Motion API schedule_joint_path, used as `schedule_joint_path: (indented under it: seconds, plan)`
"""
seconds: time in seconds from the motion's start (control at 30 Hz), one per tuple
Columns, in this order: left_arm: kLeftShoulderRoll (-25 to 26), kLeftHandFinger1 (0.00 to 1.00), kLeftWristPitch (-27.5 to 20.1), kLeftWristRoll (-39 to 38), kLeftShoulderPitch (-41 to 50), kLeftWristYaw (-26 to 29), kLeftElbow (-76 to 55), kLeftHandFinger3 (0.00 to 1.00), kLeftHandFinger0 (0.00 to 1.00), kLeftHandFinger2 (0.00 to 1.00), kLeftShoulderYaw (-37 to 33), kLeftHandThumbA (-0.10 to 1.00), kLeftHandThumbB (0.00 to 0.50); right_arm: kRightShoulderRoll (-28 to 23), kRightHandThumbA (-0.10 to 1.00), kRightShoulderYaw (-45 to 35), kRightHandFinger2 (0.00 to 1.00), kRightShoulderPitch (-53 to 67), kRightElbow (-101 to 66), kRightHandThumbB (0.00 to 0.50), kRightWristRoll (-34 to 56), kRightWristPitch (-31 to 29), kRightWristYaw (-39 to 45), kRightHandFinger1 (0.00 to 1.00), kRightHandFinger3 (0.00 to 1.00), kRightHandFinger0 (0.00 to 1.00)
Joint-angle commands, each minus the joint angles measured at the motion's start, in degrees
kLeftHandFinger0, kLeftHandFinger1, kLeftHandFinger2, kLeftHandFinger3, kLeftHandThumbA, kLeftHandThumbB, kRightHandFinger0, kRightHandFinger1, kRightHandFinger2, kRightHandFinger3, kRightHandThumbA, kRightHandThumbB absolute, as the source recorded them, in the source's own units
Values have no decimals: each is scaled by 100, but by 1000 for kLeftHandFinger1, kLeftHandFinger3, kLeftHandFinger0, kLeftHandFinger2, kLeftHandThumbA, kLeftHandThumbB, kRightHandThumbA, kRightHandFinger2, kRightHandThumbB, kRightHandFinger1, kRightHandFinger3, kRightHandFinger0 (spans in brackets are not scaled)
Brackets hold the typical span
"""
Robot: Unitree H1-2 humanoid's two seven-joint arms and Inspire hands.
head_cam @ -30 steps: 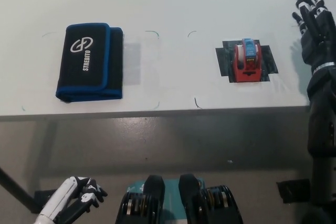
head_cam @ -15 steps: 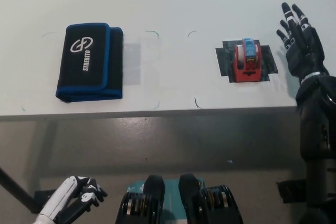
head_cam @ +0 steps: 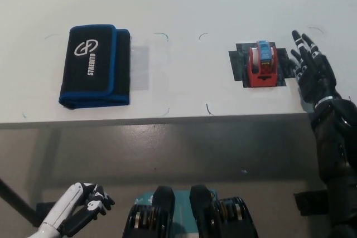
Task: Use the right hand to move the tape on the right hand side to the notebook on the left hand side
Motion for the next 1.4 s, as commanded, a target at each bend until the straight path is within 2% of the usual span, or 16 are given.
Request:
schedule_joint_path:
  seconds: [0.0,0.23,0.37,0.43,0.5,0.63,0.67,0.77,0.87,1.0,1.17,1.37]
  plan:
    - [38,397,-242,-17,-13,-9,-86,600,375,481,77,725,132,-164,871,71,1000,-143,164,491,193,-589,318,1000,1000,1000]
    - [37,397,-186,-16,-3,-5,-150,606,359,492,113,727,144,-166,879,50,1000,-144,560,434,309,-814,440,1000,1000,1000]
    - [19,392,-220,-52,-22,-21,-125,607,361,486,112,716,144,-171,886,103,1000,-157,816,440,266,-988,426,1000,1000,1000]
    - [14,394,-223,-60,-22,-22,-131,611,360,488,116,716,152,-123,866,104,1000,-203,993,465,289,-1091,425,1000,1000,1000]
    - [11,399,-192,-80,-15,-32,-144,618,353,495,122,716,153,-80,854,106,1000,-239,1134,442,323,-1178,482,1000,1000,1000]
    - [34,404,-141,-66,-36,-46,-186,619,348,498,128,717,149,-38,854,133,1000,-301,1238,442,322,-1247,446,1000,1000,1000]
    - [29,402,-150,-63,-41,-40,-166,617,357,495,128,712,150,-9,862,157,1000,-340,1302,464,303,-1256,404,1000,1000,1000]
    - [28,395,-186,-47,-65,-40,-156,618,356,490,115,704,139,29,859,197,1000,-412,1366,483,320,-1309,420,1000,1000,1000]
    - [30,393,-109,-110,-92,-69,-186,622,347,493,135,707,151,85,846,210,1000,-507,1430,485,352,-1345,388,1000,1000,1000]
    - [57,403,-97,-71,-112,-73,-193,628,362,504,130,716,151,137,831,214,1000,-561,1486,454,389,-1391,401,1000,1000,1000]
    - [78,405,-38,-58,-117,-94,-236,639,367,510,134,709,139,163,874,301,1000,-547,1497,500,313,-1431,380,1000,1000,1000]
    - [78,413,-77,-48,-119,-114,-219,645,394,506,122,719,148,256,818,371,1000,-510,1495,486,343,-1396,385,1000,1000,1000]
